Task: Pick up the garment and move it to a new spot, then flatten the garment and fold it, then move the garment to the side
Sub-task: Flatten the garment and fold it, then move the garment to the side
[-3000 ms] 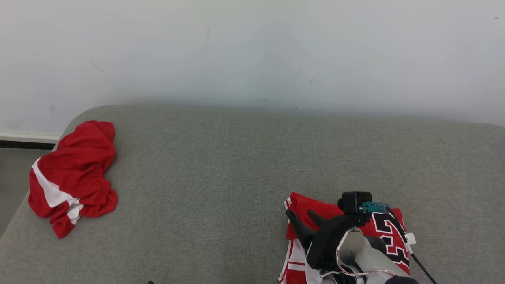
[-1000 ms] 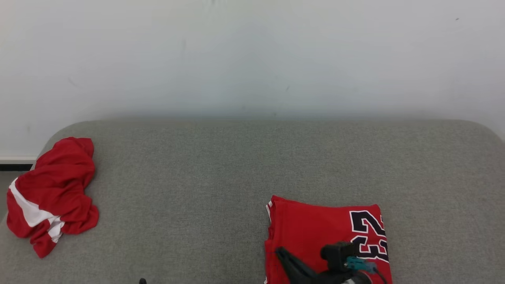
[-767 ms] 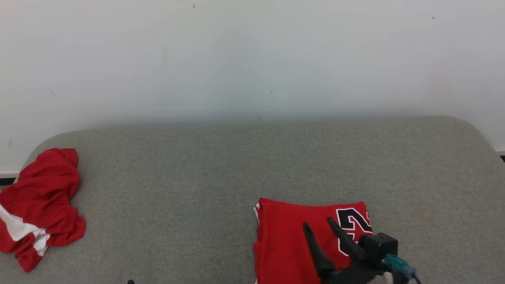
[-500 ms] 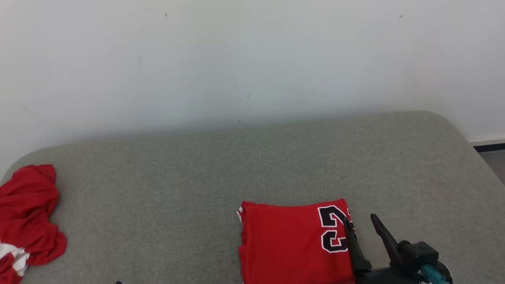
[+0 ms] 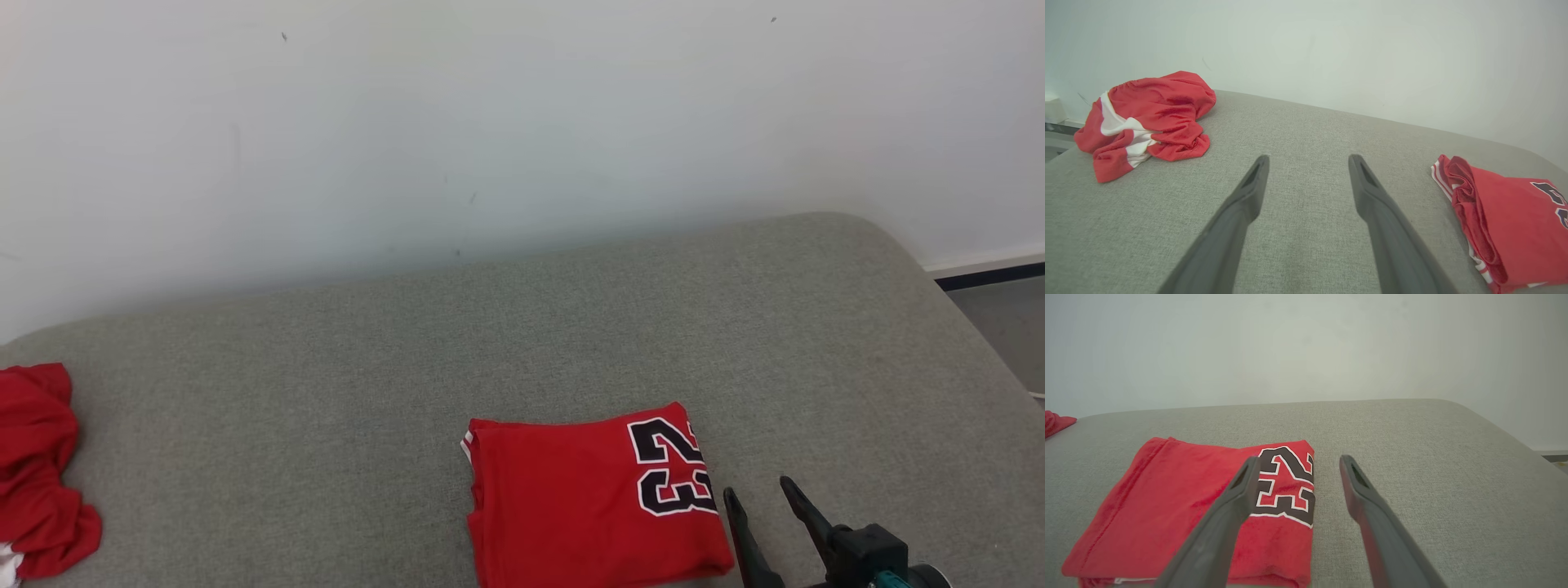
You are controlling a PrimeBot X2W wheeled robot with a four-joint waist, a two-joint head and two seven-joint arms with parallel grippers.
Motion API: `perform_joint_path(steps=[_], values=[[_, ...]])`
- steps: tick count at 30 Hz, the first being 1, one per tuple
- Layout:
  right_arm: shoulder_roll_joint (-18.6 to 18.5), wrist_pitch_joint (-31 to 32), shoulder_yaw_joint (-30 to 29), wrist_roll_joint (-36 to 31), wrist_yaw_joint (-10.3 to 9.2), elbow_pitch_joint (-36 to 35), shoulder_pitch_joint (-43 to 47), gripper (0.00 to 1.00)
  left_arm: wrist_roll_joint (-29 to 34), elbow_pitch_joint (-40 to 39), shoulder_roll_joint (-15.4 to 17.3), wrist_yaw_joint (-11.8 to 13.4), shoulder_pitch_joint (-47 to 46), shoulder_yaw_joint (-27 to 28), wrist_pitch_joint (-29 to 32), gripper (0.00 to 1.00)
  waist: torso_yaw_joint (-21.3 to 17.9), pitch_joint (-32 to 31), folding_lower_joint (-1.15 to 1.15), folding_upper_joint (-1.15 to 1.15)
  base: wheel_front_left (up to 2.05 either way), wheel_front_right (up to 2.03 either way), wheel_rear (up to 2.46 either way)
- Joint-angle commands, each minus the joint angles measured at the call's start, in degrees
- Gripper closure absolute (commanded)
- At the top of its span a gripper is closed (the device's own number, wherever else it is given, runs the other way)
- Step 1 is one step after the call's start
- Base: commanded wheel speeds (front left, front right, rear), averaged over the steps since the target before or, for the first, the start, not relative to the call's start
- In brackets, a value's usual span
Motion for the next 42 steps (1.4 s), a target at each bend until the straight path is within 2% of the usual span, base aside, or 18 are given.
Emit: perform_joint_path(steps=[1,10,22,28,34,39,42], values=[[-0.76,-0.45,-0.14,0.88,-0.15,0.61,0.65,0.00,0.33,-0.24,-0.07,0.11,1.11,0.31,-0.16,0.00,0.48,-0.04,0.00,0.00,0.00,0.00,0.00],[-0.56,-1.12,0.56,1.93,-0.14,2.57,-0.05,0.00,0.63,-0.02,0.58,0.11,1.87,1.04,-0.16,0.00,1.82,-0.08,0.00,0.00,0.00,0.00,0.00],[-0.14,-1.33,1.00,2.41,-0.14,3.50,-0.52,0.00,0.49,0.53,0.70,0.11,2.04,0.70,-0.16,0.00,1.64,0.22,0.00,0.00,0.00,0.00,0.00],[-0.05,0.75,0.55,2.68,-0.14,3.92,-1.35,0.00,0.48,0.64,0.66,0.11,1.84,0.52,-0.16,0.00,1.85,0.42,0.00,0.00,0.00,0.00,0.00],[0.60,13.73,-2.32,5.75,-0.14,4.36,-6.02,0.00,0.45,0.11,0.53,0.11,1.39,0.31,-0.16,0.00,2.06,0.80,0.00,0.00,0.00,0.00,0.00],[-1.21,30.46,-1.16,7.90,-0.15,4.57,-10.39,0.00,0.76,-0.26,0.39,0.11,0.69,-0.29,-0.16,0.00,2.86,1.51,0.00,0.00,0.00,0.00,0.00],[-1.70,38.64,-2.46,7.24,-0.14,4.63,-12.53,0.00,0.77,-0.50,0.33,0.11,0.17,-0.77,-0.16,0.00,3.82,2.16,0.00,0.00,0.00,0.00,0.00]])
